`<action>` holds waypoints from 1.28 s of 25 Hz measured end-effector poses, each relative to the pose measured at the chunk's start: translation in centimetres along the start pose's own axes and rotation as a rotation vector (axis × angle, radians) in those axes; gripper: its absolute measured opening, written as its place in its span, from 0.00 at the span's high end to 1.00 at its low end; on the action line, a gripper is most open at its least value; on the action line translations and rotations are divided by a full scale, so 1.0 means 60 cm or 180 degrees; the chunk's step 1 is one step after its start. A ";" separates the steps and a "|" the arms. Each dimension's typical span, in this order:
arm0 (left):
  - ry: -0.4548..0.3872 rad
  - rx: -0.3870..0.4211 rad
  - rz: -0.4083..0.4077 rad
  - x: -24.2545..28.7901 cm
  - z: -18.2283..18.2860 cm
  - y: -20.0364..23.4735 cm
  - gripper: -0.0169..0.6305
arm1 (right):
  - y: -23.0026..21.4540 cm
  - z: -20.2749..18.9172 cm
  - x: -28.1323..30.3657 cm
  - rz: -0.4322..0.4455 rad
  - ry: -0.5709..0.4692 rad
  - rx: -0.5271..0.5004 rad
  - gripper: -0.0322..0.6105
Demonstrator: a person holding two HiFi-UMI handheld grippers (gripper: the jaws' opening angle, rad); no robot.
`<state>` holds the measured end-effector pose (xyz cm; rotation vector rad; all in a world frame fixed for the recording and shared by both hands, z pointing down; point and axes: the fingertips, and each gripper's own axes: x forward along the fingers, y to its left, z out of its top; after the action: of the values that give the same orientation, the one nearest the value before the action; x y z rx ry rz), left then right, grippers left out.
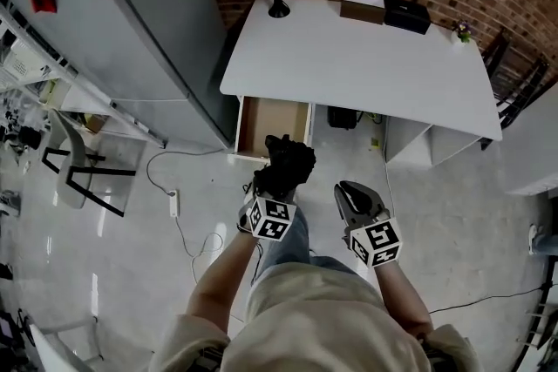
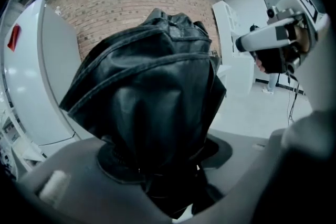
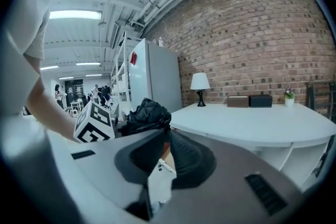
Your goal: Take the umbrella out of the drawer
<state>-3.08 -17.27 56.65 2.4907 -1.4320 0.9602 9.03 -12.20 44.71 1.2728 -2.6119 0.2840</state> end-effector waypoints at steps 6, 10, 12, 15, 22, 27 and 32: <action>-0.0307 -0.0334 0.0094 -0.095 0.041 -0.033 0.56 | 0.030 0.018 -0.043 -0.0029 -0.0094 -0.0116 0.95; -0.0448 -0.0494 0.0160 -0.155 0.052 -0.045 0.56 | 0.052 0.024 -0.061 -0.0042 -0.0146 -0.0176 0.95; -0.0508 -0.0580 0.0180 -0.179 0.055 -0.050 0.56 | 0.061 0.026 -0.067 -0.0046 -0.0185 -0.0176 0.95; -0.0596 -0.0675 0.0207 -0.210 0.065 -0.050 0.56 | 0.072 0.027 -0.073 -0.0038 -0.0220 -0.0189 0.95; -0.0697 -0.0827 0.0244 -0.235 0.066 -0.046 0.56 | 0.085 0.029 -0.074 0.0005 -0.0234 -0.0268 0.95; -0.0723 -0.0847 0.0215 -0.238 0.067 -0.048 0.56 | 0.083 0.028 -0.074 -0.0087 -0.0199 -0.0369 0.95; -0.0739 -0.0865 0.0233 -0.243 0.068 -0.042 0.56 | 0.087 0.033 -0.073 -0.0092 -0.0214 -0.0351 0.95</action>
<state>-4.29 -6.70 45.55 2.4210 -1.6058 0.4572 7.32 -6.30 41.21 1.3028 -2.6216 0.0921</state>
